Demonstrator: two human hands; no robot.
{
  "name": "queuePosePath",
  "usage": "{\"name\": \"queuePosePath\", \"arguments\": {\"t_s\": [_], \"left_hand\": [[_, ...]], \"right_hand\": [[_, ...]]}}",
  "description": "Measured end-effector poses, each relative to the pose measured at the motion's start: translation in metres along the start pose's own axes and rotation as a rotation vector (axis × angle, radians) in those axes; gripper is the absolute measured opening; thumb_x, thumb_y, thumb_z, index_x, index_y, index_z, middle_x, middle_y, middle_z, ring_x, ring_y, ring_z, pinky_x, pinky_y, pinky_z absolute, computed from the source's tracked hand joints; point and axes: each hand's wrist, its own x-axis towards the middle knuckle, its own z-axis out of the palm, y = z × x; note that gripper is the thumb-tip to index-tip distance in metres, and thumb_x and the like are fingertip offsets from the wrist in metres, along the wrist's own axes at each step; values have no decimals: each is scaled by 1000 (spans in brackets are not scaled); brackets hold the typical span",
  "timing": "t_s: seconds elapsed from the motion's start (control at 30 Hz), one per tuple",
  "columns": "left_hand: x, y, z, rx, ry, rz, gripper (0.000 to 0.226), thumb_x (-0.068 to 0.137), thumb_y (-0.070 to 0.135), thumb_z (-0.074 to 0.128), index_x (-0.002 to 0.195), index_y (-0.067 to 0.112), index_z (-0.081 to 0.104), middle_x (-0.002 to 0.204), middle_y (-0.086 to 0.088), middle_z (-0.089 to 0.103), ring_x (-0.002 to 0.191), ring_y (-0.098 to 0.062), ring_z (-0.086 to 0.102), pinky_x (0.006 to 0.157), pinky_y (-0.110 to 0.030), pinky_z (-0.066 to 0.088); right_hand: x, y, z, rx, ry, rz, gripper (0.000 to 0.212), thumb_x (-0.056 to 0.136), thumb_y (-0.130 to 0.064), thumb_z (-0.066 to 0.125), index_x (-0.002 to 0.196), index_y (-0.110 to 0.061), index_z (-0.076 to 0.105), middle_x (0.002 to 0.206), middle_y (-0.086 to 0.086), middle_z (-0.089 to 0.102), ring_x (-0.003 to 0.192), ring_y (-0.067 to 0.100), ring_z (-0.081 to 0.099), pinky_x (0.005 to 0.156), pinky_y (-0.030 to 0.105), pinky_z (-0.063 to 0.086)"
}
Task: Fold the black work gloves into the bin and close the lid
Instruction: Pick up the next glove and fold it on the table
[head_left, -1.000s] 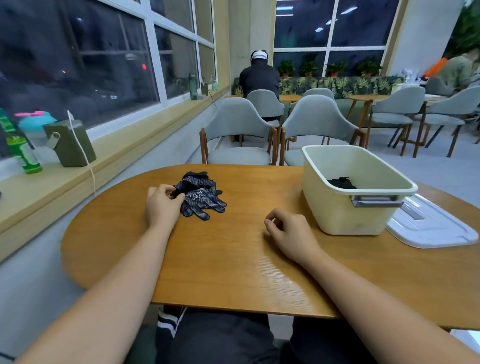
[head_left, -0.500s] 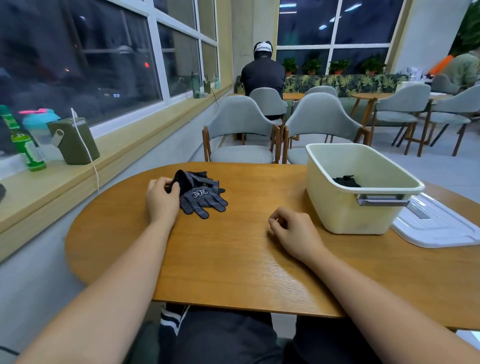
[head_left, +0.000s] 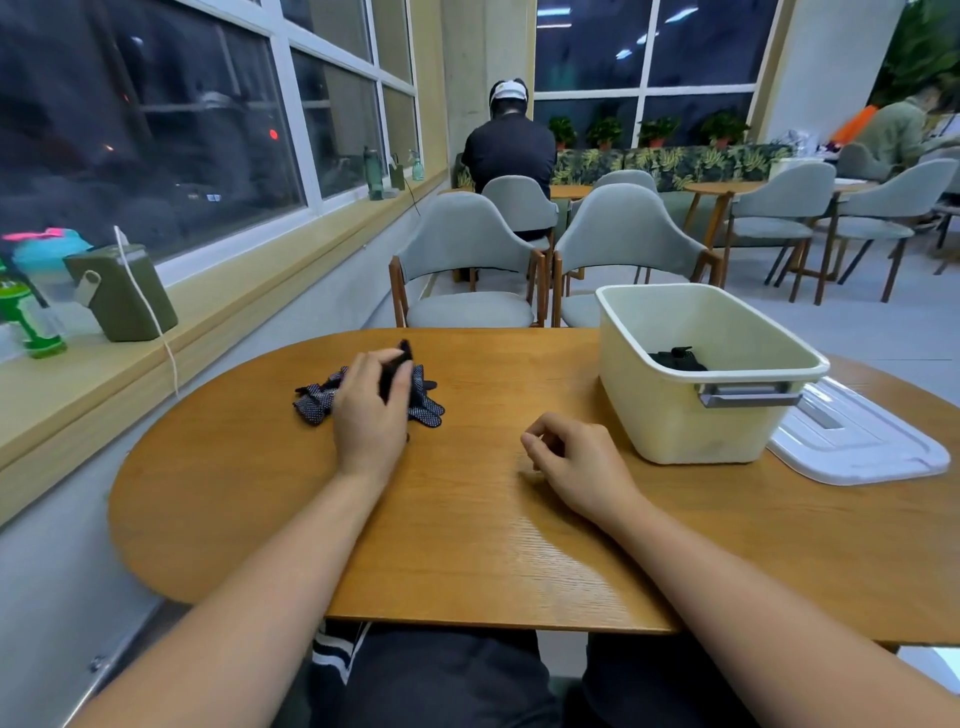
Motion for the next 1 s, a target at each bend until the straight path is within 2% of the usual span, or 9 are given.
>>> {"name": "queuePosePath", "arguments": {"t_s": [0.1,0.2,0.3,0.4,0.53,0.7,0.83,0.9,1.0], "left_hand": [[-18,23,19,-39,-119,170,17,104,18,69,120,12,74,110,1,67,102,-14,65,92,-32,53],[-30,38,31,-80,-225,287,20,104,16,69,123,14,77,103,1,62,96,-18,66,87,-37,56],[-40,44,37,-108,-312,374,24,102,12,72,125,16,78,100,4,58,91,-15,64,82,-38,57],[-45,44,38,-73,-394,451,38,99,5,67,132,20,76,96,2,54,87,-18,61,77,-41,56],[-49,46,42,25,-494,604,51,97,6,58,144,24,69,90,-2,49,80,-23,52,70,-45,49],[-53,54,38,71,-543,729,50,99,14,59,147,25,65,93,2,49,89,-25,50,76,-38,37],[-54,55,34,81,-559,679,53,98,19,68,150,28,63,123,-1,60,116,-27,56,92,-44,43],[-55,55,34,79,-589,687,51,99,22,68,150,28,62,136,0,61,127,-25,57,99,-44,43],[-57,57,33,78,-649,718,50,101,22,65,151,26,61,135,2,64,125,-21,60,96,-44,45]], "right_hand": [[-5,-7,-6,277,-51,26,34,106,-51,64,94,-22,76,81,1,78,72,15,74,78,40,61],[-3,-20,-3,778,-219,237,64,106,-58,51,116,0,75,101,23,79,88,35,77,80,42,61],[2,-24,2,1088,-396,420,92,104,-73,35,135,9,64,123,32,73,116,41,73,103,50,57],[6,-19,0,1264,-475,471,100,102,-80,32,147,6,54,141,29,66,136,37,64,123,50,43],[13,-16,-4,1381,-523,441,98,103,-81,28,157,-3,49,154,23,58,147,35,55,129,51,34],[16,-11,-1,1496,-501,460,89,106,-76,35,148,-3,61,151,24,60,141,35,59,116,47,47],[17,-3,-2,1506,-521,416,91,108,-72,40,156,5,49,159,31,49,153,42,44,131,54,28],[17,1,-3,1517,-506,427,91,107,-71,42,154,6,50,157,31,50,148,41,49,131,53,29],[16,4,-4,1540,-508,461,94,106,-73,42,152,8,52,155,30,53,144,38,54,130,50,33]]}}
